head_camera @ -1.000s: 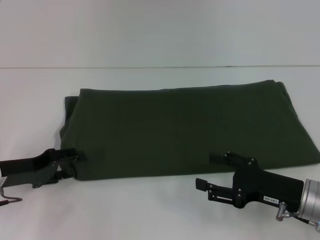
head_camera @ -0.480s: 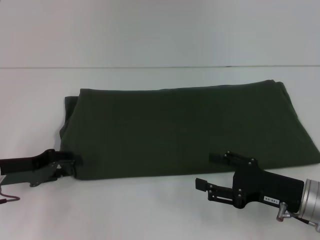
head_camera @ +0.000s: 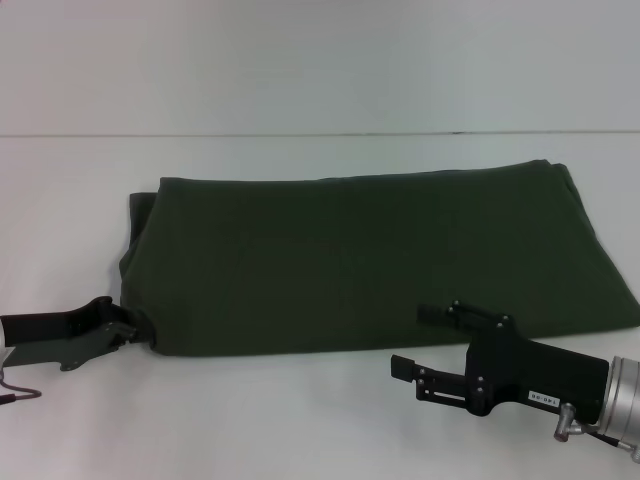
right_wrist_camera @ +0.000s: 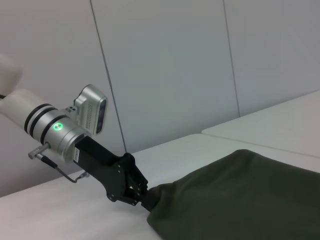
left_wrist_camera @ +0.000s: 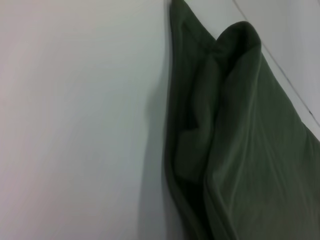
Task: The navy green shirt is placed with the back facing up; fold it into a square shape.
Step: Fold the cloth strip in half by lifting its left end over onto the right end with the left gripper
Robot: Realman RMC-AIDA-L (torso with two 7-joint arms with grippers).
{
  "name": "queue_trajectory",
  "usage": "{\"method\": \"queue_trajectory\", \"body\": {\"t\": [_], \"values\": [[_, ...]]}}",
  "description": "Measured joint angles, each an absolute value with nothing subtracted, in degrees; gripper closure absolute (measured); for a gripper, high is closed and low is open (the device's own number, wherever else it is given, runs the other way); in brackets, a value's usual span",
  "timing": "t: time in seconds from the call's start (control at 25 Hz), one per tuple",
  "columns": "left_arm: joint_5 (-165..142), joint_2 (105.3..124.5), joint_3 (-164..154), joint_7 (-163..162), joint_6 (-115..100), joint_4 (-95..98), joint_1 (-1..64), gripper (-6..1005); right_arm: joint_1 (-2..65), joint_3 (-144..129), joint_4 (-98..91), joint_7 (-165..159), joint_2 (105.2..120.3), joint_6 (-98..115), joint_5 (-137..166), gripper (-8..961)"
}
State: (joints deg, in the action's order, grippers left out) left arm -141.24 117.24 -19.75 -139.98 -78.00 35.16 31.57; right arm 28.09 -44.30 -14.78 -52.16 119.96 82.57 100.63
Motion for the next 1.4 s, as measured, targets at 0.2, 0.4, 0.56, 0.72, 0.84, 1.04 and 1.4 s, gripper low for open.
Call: {"method": "queue_trajectory", "body": {"t": [0.2,0.4,0.56,0.72,0.84,1.04,1.4], "values": [[-141.2,117.24,-19.8,-140.0,-77.6,35.2,31.6,946,28.3,-44.3,-15.2,-53.2,119.96,82.6,100.6,101],[-141.2,116.90,-19.6,-139.4,-77.9,35.4,31.6,969,28.4,-44.3,-15.2,-53.2,119.96,82.6,100.6,101],[-141.2,116.72,-19.4,-139.4,-78.2,36.4,31.3,968,28.5,-44.1,-15.3,-53.3,119.97,82.6,100.6,101],[-141.2,116.59,-18.2,-139.5,-78.4,38.8,29.8,969,28.5,-43.4,-15.3,-53.3,119.96,82.7,100.6,101],[-141.8,116.15,-17.8,-139.4,-79.2,39.4,29.4,970,28.3,-42.5,-15.3,-53.3,119.95,83.1,100.6,101],[-142.5,115.41,-16.0,-139.3,-80.9,41.2,28.6,971,28.0,-41.1,-15.3,-53.3,119.81,83.8,100.5,101],[-145.5,113.48,-9.9,-138.9,-84.0,44.0,27.4,971,26.7,-39.3,-15.3,-53.3,119.78,85.0,100.5,101]]}}
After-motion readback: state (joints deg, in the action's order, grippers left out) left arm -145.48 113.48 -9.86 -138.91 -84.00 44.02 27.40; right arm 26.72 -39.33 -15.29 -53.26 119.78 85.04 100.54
